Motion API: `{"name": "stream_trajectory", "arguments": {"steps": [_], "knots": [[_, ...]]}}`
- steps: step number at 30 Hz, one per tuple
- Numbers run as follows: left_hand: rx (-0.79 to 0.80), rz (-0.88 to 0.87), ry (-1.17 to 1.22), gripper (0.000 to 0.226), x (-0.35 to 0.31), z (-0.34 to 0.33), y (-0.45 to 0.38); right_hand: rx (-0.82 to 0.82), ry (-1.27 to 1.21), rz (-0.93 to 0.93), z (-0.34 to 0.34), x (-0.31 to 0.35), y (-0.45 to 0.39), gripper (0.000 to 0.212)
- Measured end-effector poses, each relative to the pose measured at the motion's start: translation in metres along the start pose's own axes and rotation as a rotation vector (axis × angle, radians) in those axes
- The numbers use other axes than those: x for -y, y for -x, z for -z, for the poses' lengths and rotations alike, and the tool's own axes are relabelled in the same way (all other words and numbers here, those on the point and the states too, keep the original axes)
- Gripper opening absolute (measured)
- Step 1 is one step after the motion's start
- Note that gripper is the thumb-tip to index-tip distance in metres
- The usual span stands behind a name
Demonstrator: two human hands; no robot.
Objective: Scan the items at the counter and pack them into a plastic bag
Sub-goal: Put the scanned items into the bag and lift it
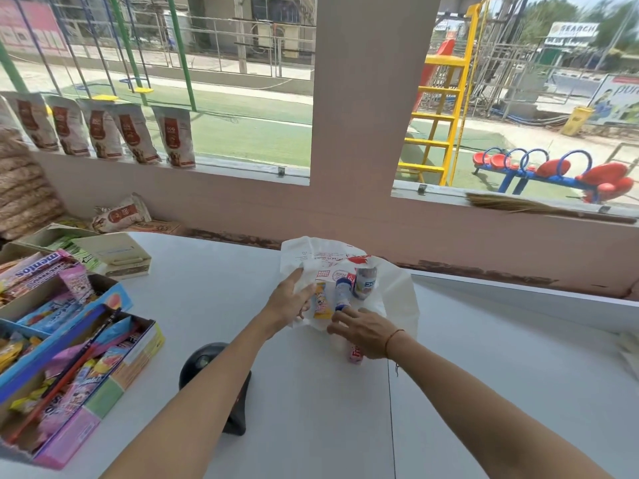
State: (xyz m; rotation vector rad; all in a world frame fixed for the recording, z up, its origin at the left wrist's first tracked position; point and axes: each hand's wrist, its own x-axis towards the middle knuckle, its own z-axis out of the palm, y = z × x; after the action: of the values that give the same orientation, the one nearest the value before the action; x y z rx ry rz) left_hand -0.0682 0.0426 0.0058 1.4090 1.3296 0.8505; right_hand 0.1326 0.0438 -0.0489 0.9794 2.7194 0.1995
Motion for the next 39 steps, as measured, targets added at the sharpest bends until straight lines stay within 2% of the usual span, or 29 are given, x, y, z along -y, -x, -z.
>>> {"name": "stream_trajectory", "arguments": {"steps": [5, 8, 10, 12, 15, 18, 19, 21, 22, 24, 27, 28, 29, 30, 32, 33, 35, 37, 39], "knots": [[-0.004, 0.026, -0.051, 0.056, 0.002, 0.003, -0.001, 0.034, 0.161, 0.17, 0.002, -0.005, 0.004, 0.065], [0.008, 0.025, -0.038, 0.053, 0.001, 0.005, 0.0, -0.042, 0.155, 0.208, -0.003, -0.006, 0.008, 0.046], [0.007, 0.028, -0.049, 0.053, 0.002, 0.004, 0.001, -0.119, 0.005, 0.17, 0.001, -0.004, 0.009, 0.037], [0.008, 0.034, -0.046, 0.053, 0.001, 0.004, 0.002, -0.206, -0.333, -0.038, 0.017, -0.001, 0.008, 0.037], [0.0, 0.043, -0.055, 0.055, 0.001, 0.003, 0.002, -0.35, -0.958, -0.528, 0.046, -0.008, 0.0, 0.037], [-0.003, 0.048, -0.071, 0.057, 0.003, 0.004, 0.001, -0.381, -1.5, -0.996, 0.051, -0.026, -0.021, 0.031], [-0.004, 0.05, -0.076, 0.057, 0.003, 0.004, 0.001, -0.387, -1.658, -1.109, 0.047, -0.03, -0.028, 0.03], [-0.02, 0.067, -0.08, 0.059, 0.003, 0.002, 0.0, -0.415, -1.854, -1.205, 0.04, -0.036, -0.04, 0.029], [-0.027, 0.082, -0.082, 0.06, 0.004, 0.002, -0.002, -0.397, -1.813, -1.195, 0.036, -0.036, -0.043, 0.029], [-0.031, 0.097, -0.072, 0.061, 0.005, 0.002, -0.003, -0.326, -1.423, -1.093, 0.038, -0.03, -0.038, 0.031], [-0.043, 0.083, -0.079, 0.062, 0.002, -0.003, -0.009, -0.588, -0.725, -0.94, 0.034, -0.025, -0.008, 0.025], [-0.043, 0.073, -0.077, 0.062, 0.0, -0.006, -0.011, -0.684, -0.516, -0.913, 0.031, -0.021, 0.005, 0.031], [-0.039, 0.067, -0.067, 0.061, -0.002, -0.01, -0.011, -0.721, -0.349, -0.962, 0.028, -0.018, 0.014, 0.043], [-0.031, 0.069, -0.053, 0.06, -0.006, -0.014, -0.01, -0.73, -0.282, -1.066, 0.027, -0.017, 0.023, 0.057], [-0.024, 0.065, -0.044, 0.061, -0.01, -0.02, -0.009, -0.636, -0.39, -1.336, 0.02, -0.019, 0.036, 0.079], [-0.028, 0.054, -0.047, 0.063, -0.012, -0.022, -0.008, -0.534, -0.506, -1.45, 0.015, -0.022, 0.042, 0.081], [-0.056, 0.019, -0.083, 0.069, -0.02, -0.023, -0.004, -0.375, -0.847, -1.554, 0.013, -0.031, 0.054, 0.062], [-0.062, -0.001, -0.119, 0.07, -0.032, -0.019, -0.003, -0.413, -1.235, -1.461, 0.023, -0.041, 0.059, 0.037], [-0.043, 0.022, -0.124, 0.063, -0.05, -0.01, -0.008, -0.525, -1.28, -1.311, 0.046, -0.05, 0.056, 0.027]]}}
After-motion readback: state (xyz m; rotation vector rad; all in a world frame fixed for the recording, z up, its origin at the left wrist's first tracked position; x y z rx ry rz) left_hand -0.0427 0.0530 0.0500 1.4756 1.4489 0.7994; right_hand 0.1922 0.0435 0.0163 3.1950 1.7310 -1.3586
